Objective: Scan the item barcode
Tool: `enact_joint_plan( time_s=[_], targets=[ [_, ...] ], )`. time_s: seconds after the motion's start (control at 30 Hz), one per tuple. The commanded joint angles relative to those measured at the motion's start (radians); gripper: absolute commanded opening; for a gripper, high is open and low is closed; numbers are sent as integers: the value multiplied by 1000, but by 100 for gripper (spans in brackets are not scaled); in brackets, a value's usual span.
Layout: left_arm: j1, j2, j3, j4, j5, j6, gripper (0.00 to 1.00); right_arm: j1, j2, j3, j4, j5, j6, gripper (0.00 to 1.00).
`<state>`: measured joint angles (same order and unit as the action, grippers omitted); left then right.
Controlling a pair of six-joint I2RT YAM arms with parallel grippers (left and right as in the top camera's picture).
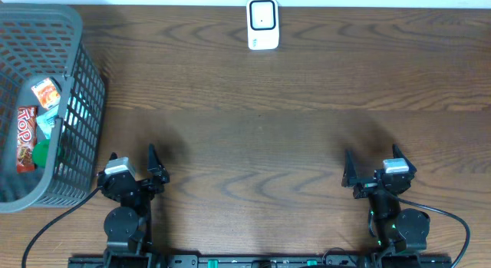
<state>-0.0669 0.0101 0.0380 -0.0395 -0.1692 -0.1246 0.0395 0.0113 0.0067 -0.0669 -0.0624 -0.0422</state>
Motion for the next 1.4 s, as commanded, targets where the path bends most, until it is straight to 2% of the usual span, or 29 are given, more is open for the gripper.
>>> enact_joint_plan(
  time_s=[0.0, 0.23, 0.4, 0.5, 0.67, 0.8, 0.87, 0.97, 1.13, 1.23, 1.3, 1.37],
  targets=[
    [5, -6, -3, 11, 131, 58, 85, 1, -5, -1, -4, 5, -8, 99],
    [5, 45, 47, 10, 352, 72, 85, 1, -5, -1, -4, 5, -8, 99],
    [5, 198, 182, -13, 488, 79, 86, 1, -5, -1, -4, 5, -8, 99],
    [5, 341, 312, -52, 557, 130, 86, 1, -5, -1, -4, 5, -8, 99],
    [5, 596, 624, -216, 586, 158, 85, 1, -5, -1, -4, 5, -8, 99],
    [5, 763, 897, -425, 750, 158, 86, 1, -5, -1, -4, 5, -8, 99],
    [5, 813, 959, -504, 804, 158, 86, 1, -5, -1, -4, 5, -8, 99],
    [5, 871, 963, -546, 819, 153, 85, 1, -5, -1, -4, 5, -8, 99],
    [5, 892, 1005, -544, 789, 74, 86, 1, -5, -1, -4, 5, -8, 99],
    [25, 902, 1113, -573, 670, 3, 85, 1, -5, -1, -4, 5, -8, 99],
    [55, 916, 1201, -606, 646, -19, 86, 1, -5, -1, -4, 5, -8, 99],
    [122, 955, 1363, -684, 646, -24, 86, 1, -5, -1, -4, 5, -8, 99]
  ],
)
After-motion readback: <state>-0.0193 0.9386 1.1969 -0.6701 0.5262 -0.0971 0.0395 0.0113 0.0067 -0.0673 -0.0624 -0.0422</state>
